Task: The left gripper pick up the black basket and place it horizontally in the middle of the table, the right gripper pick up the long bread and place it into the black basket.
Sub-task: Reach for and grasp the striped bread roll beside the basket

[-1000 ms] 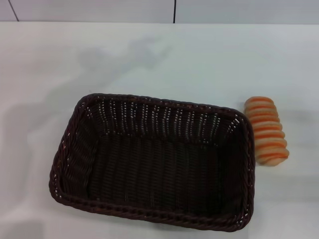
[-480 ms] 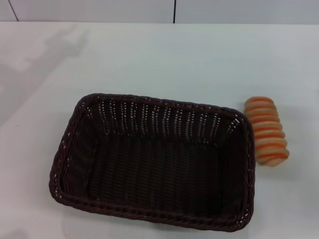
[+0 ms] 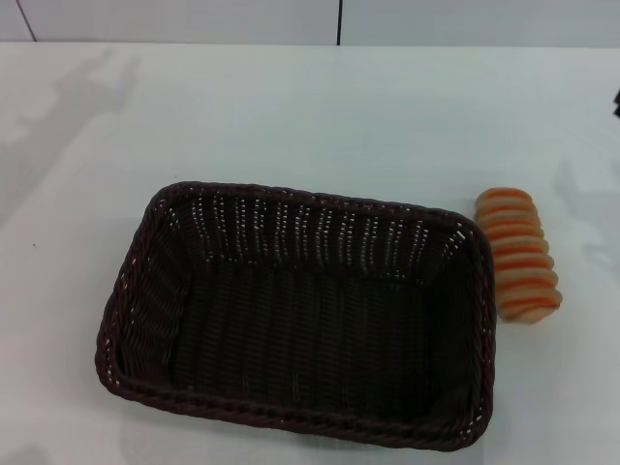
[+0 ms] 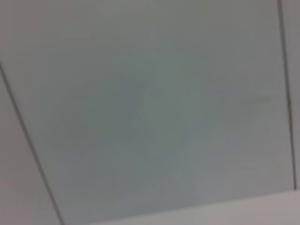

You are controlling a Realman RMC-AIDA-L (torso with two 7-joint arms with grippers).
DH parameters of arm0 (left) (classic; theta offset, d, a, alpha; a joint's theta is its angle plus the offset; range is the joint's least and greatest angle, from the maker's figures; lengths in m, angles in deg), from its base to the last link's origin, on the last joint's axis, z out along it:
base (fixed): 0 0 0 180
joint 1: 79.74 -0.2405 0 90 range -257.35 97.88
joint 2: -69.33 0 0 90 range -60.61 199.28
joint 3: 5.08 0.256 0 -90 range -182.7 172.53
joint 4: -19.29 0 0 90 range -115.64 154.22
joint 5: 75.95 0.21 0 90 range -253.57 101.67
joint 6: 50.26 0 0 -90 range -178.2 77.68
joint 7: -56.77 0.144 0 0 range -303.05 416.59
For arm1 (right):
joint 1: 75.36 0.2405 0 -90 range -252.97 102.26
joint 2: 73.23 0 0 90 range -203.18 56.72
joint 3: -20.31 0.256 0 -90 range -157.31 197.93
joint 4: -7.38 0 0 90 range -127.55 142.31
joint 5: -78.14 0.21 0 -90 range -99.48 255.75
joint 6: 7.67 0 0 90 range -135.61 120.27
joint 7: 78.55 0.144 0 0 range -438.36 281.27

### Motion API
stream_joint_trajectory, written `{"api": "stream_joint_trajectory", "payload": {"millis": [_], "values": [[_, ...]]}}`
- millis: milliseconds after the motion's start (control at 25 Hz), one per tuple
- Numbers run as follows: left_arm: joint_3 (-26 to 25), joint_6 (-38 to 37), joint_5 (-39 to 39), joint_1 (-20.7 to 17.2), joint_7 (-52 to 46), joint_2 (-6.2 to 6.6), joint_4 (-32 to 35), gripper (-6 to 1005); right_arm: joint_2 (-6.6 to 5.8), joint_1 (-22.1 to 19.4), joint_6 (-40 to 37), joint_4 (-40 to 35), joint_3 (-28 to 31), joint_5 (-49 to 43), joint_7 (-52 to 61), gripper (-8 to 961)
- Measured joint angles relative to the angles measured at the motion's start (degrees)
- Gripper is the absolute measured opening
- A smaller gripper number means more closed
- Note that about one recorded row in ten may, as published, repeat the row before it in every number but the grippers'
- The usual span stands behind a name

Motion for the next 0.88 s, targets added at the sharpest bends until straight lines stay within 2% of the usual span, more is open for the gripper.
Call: {"api": "stream_joint_trajectory", "payload": {"millis": [120, 240, 400, 520, 880], "values": [[-0.6, 0.0, -0.1, 0.1, 0.4, 0.41, -0.1, 429, 0.07, 1.2, 9.6, 3.9, -0.1, 0.3, -0.1, 698], [-0.7, 0.0, 0.0, 0.2, 0.6, 0.6, 0.0, 429, 0.07, 2.2, 14.0, 5.4, -0.1, 0.4, -0.1, 698], [-1.0, 0.1, -0.1, 0.0, 2.0, 0.5, 0.3, 429, -0.02, 5.8, 25.2, 8.0, 0.3, 0.5, -0.2, 698], [-1.7, 0.5, -0.1, -0.2, 3.2, 0.29, 0.7, 429, -0.04, 7.7, 29.7, 8.4, 0.2, 0.6, -0.5, 698], [-3.0, 1.5, -0.6, 0.0, 4.8, 0.2, 1.9, 429, -0.05, 10.3, 34.6, 5.9, 0.8, 3.1, -2.8, 697]]}}
